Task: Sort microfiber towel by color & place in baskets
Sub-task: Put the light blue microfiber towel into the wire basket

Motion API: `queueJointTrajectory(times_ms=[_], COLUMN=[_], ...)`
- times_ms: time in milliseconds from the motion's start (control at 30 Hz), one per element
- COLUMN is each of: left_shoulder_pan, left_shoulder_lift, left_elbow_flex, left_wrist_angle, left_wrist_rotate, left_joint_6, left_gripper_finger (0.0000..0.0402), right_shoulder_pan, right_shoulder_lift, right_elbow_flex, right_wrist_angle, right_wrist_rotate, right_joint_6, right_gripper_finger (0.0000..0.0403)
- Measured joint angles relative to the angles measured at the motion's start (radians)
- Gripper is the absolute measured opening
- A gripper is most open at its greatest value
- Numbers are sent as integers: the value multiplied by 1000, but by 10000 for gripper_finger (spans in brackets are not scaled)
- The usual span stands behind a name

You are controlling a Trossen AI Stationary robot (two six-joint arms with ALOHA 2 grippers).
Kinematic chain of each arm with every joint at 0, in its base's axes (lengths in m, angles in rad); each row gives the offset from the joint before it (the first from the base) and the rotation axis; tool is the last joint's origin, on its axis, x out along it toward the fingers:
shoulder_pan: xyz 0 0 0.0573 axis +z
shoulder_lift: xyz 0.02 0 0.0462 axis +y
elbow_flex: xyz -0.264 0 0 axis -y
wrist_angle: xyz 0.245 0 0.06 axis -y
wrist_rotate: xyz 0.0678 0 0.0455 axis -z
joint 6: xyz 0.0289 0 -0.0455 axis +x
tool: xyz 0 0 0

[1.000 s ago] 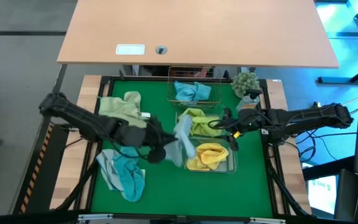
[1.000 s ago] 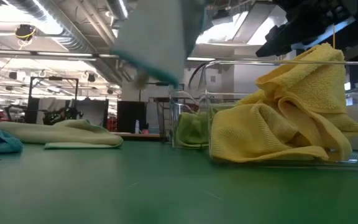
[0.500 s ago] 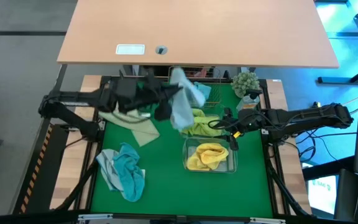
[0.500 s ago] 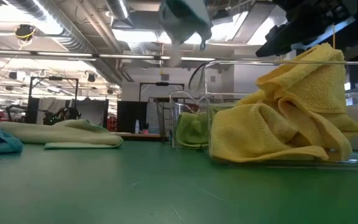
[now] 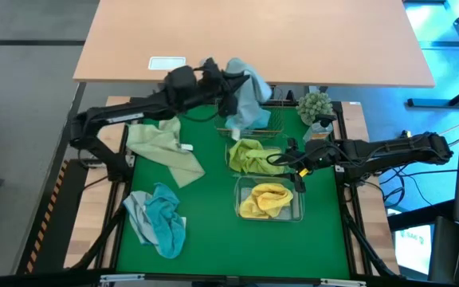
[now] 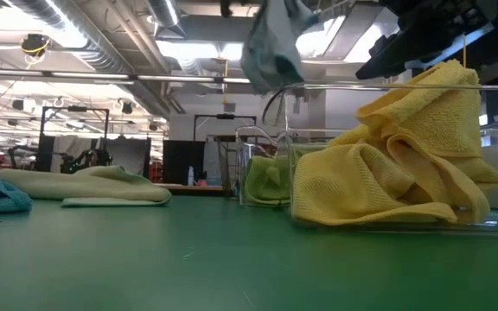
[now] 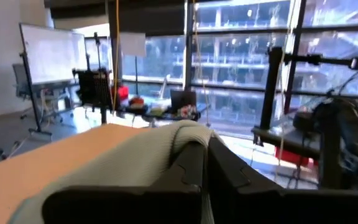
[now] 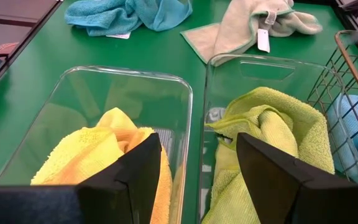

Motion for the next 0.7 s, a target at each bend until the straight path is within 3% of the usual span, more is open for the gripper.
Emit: queueJointTrajectory(times_ms=[167, 400, 700], left_shoulder_pan=[78, 130, 151], left_shoulder_lift=[86, 229, 404], left_elbow_flex=[0, 0, -1], left_wrist_angle=[92, 91, -67], left_wrist_rotate=[75, 88, 86], left_joint_6=[-1, -4, -13], left_gripper_finger=[0, 0, 2], right_shoulder_pan=[0, 0, 1], right_shoulder_lift=[0, 0, 0], right_elbow_flex=[0, 0, 0], right_wrist_angle=[0, 0, -1], right_wrist_rotate=[0, 0, -2], right_joint_6=[0, 0, 0], right_gripper_finger=[209, 209, 209])
